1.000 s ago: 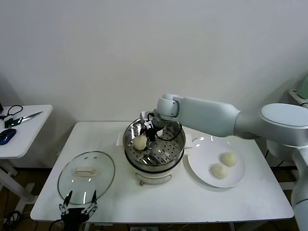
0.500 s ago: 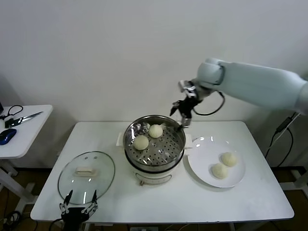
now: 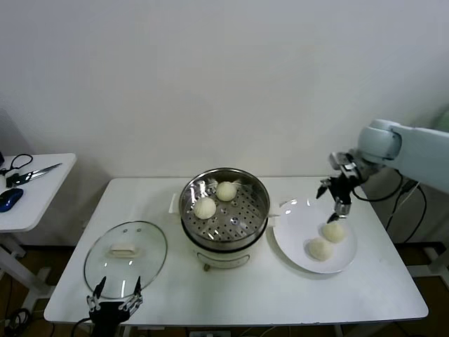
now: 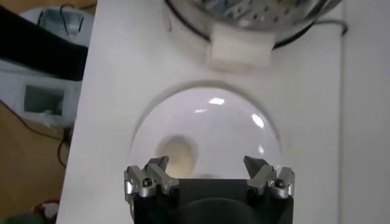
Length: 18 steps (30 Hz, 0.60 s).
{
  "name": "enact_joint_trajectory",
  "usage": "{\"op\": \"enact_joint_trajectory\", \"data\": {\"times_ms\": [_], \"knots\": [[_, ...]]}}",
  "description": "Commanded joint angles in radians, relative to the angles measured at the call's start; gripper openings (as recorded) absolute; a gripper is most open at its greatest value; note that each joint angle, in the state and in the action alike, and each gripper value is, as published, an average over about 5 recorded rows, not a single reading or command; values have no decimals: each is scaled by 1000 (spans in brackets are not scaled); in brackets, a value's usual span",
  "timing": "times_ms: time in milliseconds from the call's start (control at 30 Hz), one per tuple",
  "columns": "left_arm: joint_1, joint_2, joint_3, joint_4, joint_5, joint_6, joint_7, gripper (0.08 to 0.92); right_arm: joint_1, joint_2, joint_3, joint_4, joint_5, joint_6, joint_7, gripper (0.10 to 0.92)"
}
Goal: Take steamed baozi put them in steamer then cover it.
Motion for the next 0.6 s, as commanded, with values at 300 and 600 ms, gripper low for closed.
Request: {"op": "enact_joint_trajectory", "data": {"times_ms": [300, 600], "knots": [[6, -7, -2, 4, 0, -1, -1, 823, -368, 7, 196, -44, -176, -63, 77, 823], [6, -6, -6, 6, -10, -1, -2, 823, -480, 60, 284, -121, -240, -75, 106, 823]]}}
